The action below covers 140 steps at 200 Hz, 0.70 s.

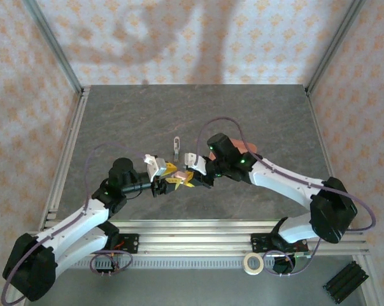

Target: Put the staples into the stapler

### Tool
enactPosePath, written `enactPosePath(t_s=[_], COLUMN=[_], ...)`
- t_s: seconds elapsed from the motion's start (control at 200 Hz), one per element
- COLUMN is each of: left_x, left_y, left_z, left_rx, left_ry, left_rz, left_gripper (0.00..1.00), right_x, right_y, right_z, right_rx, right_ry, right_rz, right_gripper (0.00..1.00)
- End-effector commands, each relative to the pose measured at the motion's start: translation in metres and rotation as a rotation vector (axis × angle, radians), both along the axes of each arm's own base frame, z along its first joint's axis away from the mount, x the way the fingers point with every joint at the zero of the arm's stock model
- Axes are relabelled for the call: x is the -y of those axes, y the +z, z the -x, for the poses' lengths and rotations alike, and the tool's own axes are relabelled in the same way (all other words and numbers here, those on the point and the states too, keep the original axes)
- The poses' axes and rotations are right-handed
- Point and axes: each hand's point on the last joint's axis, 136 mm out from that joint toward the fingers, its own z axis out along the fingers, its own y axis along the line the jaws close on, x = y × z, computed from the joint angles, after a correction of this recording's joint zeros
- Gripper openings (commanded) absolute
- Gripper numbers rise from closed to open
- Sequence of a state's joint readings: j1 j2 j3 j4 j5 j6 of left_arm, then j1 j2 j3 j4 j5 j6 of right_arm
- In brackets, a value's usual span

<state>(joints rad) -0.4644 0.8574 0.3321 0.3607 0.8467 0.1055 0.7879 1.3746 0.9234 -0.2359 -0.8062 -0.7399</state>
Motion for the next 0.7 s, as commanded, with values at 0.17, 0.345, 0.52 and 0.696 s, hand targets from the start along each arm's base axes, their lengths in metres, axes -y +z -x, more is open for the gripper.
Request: enactPosePath(t_s=[0.17,0.345,0.52,0.696], left_x=[-0.005,-0.004,-0.001,-0.003], left_y=[-0.003,0.001,0.002,-0.007], left_z=[0.003,0.0,-0.001,0.0], left_rx=[0.017,0.02,-0.011,-0.025], left_ry=[0.019,0.026,0.013,0.019], left_rz=[-0.019,-0.005,0.02,-0.019], left_gripper=[0.52,0.53,0.48,0.41], right_x=[0.01,0.012,0.007,0.006], right_y=[0.002,0.0,0.002,0.008], right_z=[0.001,0.004,0.005,0.006], right_rx=[0.048,0.059,0.057,0.067], right_ry=[-0.029,-0.004,0.013,0.015], right_rz=[-0.013,0.013,0.002,-0.028], right_gripper=[0.03,0.03,0.03,0.03])
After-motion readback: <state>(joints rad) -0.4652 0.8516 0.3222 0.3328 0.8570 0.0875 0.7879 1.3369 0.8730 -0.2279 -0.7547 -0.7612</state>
